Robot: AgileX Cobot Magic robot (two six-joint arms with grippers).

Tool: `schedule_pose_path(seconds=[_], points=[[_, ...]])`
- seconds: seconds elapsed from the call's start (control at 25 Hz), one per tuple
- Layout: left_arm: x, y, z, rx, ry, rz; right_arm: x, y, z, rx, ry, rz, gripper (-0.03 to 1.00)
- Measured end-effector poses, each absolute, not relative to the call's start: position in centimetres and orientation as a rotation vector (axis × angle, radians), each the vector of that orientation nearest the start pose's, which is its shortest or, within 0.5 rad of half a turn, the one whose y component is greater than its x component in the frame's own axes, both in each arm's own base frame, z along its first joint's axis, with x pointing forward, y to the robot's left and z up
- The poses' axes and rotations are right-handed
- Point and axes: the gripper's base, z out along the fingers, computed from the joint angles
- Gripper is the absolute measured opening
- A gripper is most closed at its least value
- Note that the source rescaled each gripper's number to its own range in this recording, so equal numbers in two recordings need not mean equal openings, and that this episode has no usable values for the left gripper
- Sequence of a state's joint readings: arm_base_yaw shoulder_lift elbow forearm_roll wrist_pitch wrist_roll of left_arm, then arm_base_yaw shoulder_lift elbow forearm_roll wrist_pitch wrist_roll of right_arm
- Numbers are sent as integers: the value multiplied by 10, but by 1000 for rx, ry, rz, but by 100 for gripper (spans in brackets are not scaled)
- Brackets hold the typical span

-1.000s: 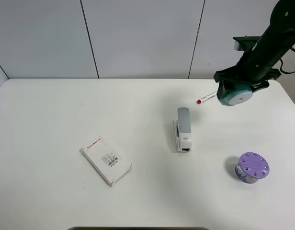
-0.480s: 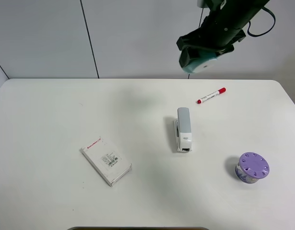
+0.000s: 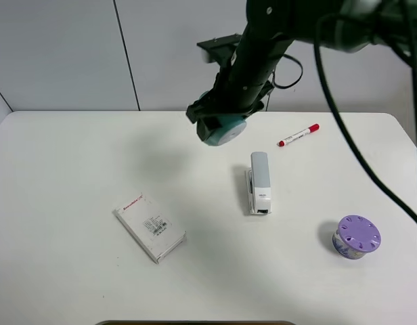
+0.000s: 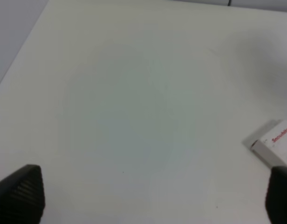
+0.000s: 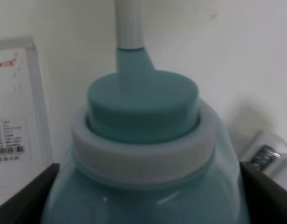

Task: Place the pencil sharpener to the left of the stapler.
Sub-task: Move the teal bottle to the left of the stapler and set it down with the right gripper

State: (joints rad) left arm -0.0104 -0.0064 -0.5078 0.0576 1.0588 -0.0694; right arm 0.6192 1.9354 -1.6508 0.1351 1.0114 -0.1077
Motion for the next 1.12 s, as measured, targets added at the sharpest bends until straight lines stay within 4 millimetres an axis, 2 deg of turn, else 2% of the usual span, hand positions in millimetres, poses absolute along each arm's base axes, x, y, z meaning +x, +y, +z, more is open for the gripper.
schedule_pose_path(seconds=[0.2, 0.52, 1.12], points=[[-7, 5, 280, -63, 2026, 18, 334, 274, 219, -1014, 2723, 282, 0], [-7, 5, 280, -63, 2026, 18, 340, 282, 168, -1032, 2819, 248, 0], [-7, 5, 280, -63, 2026, 18, 344, 285, 123, -1040, 2883, 215, 0]])
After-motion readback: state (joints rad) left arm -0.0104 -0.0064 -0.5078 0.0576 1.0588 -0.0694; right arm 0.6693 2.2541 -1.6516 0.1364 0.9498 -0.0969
